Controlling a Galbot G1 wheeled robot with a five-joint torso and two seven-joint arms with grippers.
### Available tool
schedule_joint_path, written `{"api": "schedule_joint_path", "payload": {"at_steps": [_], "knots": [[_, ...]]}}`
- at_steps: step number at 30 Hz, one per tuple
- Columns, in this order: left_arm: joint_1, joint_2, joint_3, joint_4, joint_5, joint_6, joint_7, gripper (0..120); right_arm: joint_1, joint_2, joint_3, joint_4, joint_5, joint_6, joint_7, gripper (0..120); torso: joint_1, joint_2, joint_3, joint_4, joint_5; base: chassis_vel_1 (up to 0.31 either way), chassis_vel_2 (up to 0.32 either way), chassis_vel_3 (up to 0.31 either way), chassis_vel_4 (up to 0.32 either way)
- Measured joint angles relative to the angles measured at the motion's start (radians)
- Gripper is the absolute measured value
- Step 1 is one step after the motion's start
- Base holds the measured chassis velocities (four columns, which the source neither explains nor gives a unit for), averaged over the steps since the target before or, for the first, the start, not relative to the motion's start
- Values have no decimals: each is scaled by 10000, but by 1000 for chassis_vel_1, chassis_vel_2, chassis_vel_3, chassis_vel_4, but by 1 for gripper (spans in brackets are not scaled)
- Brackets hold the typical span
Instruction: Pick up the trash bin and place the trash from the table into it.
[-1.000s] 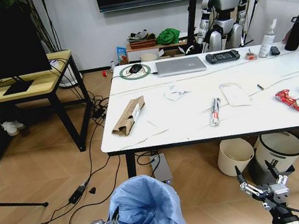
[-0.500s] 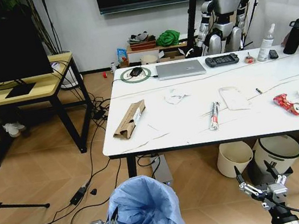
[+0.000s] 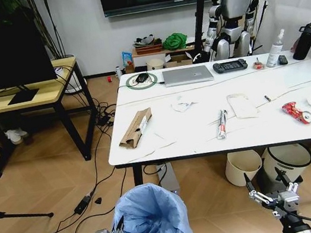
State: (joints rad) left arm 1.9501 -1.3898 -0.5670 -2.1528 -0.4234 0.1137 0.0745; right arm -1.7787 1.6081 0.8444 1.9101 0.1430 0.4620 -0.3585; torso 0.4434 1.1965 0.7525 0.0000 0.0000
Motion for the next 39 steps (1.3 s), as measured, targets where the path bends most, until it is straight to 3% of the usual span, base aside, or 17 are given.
{"api": "schedule_joint_path", "payload": {"at_steps": [23,29,39], "knots": [[4,-99,158,114,268,-448,-91,0,-77,0,12,11,-65,52,-5,100,498,1104,610,0,0,0,0,0,0],[-94,-108,189,107,296,-918,-162,0,-56,0,11,8,-64,49,-11,100,704,1555,850,0,1,0,0,0,0],[-164,-111,-63,142,756,-773,-15,0,-15,0,-37,2,-11,-44,-15,100,731,1603,870,0,0,0,0,0,0]]}}
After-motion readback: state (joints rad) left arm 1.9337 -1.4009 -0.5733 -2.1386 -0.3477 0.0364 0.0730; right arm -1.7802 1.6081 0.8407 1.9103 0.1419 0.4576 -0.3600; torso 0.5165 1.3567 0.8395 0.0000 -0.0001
